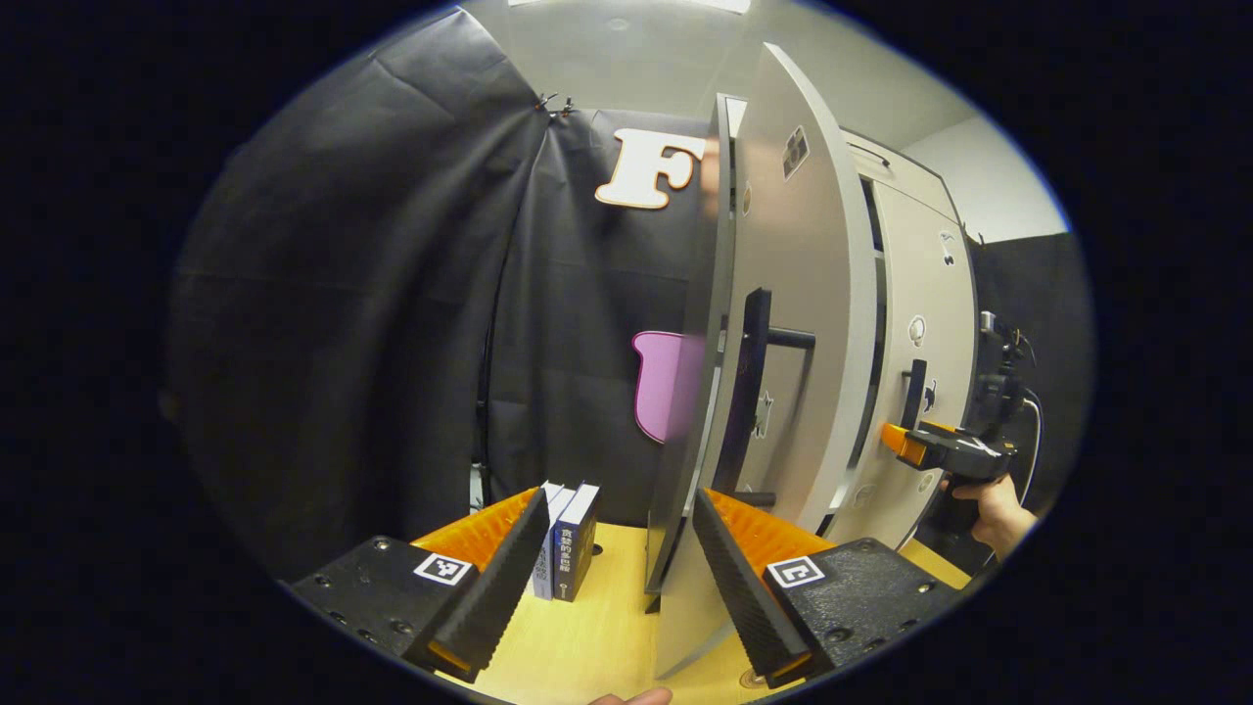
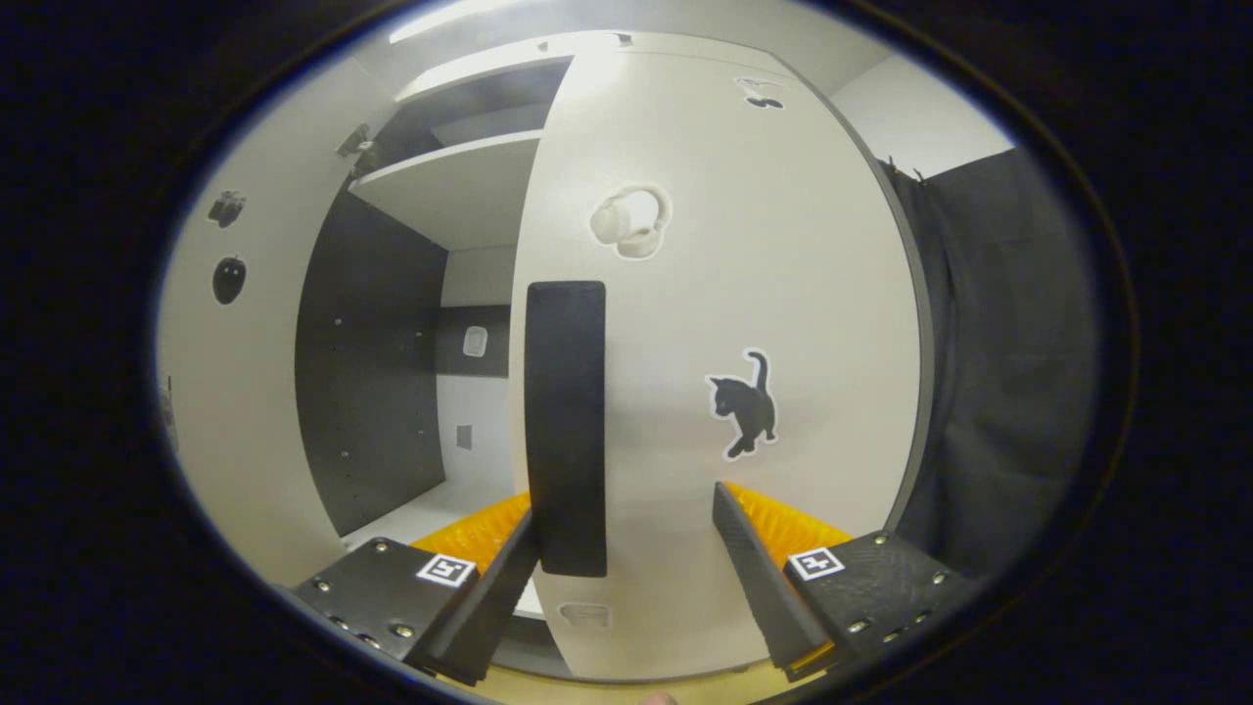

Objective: Grasp the bottle in the cabinet with the left hand and place it on the coaster, then close the right door with the right hand and the left door with the left hand.

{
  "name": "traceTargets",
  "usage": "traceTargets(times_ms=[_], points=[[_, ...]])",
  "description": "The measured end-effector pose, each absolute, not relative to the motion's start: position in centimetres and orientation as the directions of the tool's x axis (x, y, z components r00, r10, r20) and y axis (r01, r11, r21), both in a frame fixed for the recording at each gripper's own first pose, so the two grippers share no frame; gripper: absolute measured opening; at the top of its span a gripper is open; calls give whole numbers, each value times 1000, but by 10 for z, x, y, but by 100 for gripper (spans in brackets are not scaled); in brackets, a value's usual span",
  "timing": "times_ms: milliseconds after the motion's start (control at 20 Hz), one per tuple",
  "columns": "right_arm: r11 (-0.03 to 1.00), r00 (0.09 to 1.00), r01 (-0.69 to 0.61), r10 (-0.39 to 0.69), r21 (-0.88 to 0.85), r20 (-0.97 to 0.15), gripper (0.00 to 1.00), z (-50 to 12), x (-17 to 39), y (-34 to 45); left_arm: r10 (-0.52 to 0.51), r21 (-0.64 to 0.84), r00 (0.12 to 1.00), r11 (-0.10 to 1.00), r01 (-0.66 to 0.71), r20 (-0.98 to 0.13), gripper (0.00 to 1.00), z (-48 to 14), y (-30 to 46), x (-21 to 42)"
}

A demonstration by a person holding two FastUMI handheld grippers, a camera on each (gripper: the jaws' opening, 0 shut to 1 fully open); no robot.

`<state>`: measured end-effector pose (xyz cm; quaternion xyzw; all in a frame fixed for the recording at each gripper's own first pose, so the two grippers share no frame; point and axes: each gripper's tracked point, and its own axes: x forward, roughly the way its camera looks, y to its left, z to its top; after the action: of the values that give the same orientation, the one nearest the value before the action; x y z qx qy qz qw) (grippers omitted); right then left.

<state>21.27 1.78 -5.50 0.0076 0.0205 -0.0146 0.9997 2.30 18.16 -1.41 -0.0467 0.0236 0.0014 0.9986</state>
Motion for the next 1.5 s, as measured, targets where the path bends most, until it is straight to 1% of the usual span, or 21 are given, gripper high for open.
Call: traceTargets(times_ms=[50, 100, 150, 300, 350, 400, 450, 600, 650, 750, 800, 850, 900, 1050, 1200, 1250, 1350, 1400, 1450, 1500], points=[[999, 998, 30, -29, 21, -52, 100, -55, 212, 17, -3, -85, 999, 996, 0, -39, 94, -11, 181, 22], [999, 998, 31, -29, 26, -58, 97, -56, 211, 17, -11, -77, 999, 997, 9, -33, 94, -9, 180, 20], [999, 998, 31, -29, 27, -59, 100, -56, 210, 17, -20, -69, 999, 997, 18, -24, 94, -5, 178, 19], [999, 998, 29, -28, 19, -60, 100, -56, 208, 18, -41, -54, 999, 998, 41, -11, 94, 1, 170, 15], [1000, 998, 25, -24, 15, -66, 100, -58, 208, 18, -52, -55, 999, 997, 52, -8, 89, 3, 166, 15], [1000, 997, 24, -23, 9, -69, 100, -59, 207, 19, -66, -53, 998, 996, 65, -4, 94, 3, 162, 15], [1000, 997, 20, -20, 3, -73, 97, -60, 204, 18, -78, -48, 997, 996, 78, -4, 94, 3, 158, 16], [1000, 997, 0, 0, 1, -78, 100, -60, 192, 18, -100, -24, 995, 995, 100, -26, 94, -4, 150, 18], [1000, 997, -6, 7, 1, -79, 100, -60, 187, 17, -98, -12, 995, 995, 97, -26, 89, -4, 151, 18], [1000, 997, -10, 10, -6, -75, 100, -59, 171, 12, -108, -6, 994, 994, 108, -20, 87, -3, 147, 19], [1000, 997, -18, 18, -5, -70, 100, -57, 163, 11, -124, -6, 992, 992, 124, -28, 93, -5, 144, 21], [1000, 997, -28, 28, 2, -71, 100, -58, 155, 10, -142, -14, 989, 990, 141, -31, 87, -5, 141, 22], [999, 997, -37, 37, 9, -73, 100, -58, 147, 10, -161, -27, 986, 987, 160, -44, 92, -6, 135, 21], [999, 995, -49, 51, 19, -83, 100, -60, 125, 4, -205, -86, 977, 976, 200, -50, 92, -8, 114, 23], [998, 994, -57, 60, 38, -86, 100, -60, 106, -2, -245, -108, 968, 965, 239, -53, 92, -10, 89, 26], [997, 995, -57, 61, 42, -85, 100, -60, 100, -5, -254, -103, 965, 963, 248, -57, 92, -11, 81, 29], [998, 994, -59, 62, 37, -90, 100, -61, 92, -11, -237, -63, 969, 971, 233, -67, 92, -13, 70, 36], [998, 994, -56, 59, 34, -96, 100, -62, 88, -16, -244, -54, 968, 969, 242, -50, 92, -12, 64, 32], [998, 994, -53, 56, 32, -99, 100, -63, 84, -20, -247, -46, 968, 968, 245, -41, 87, -10, 55, 39], [998, 994, -51, 54, 30, -98, 100, -63, 81, -24, -252, -39, 967, 967, 250, -41, 92, -11, 50, 40]])
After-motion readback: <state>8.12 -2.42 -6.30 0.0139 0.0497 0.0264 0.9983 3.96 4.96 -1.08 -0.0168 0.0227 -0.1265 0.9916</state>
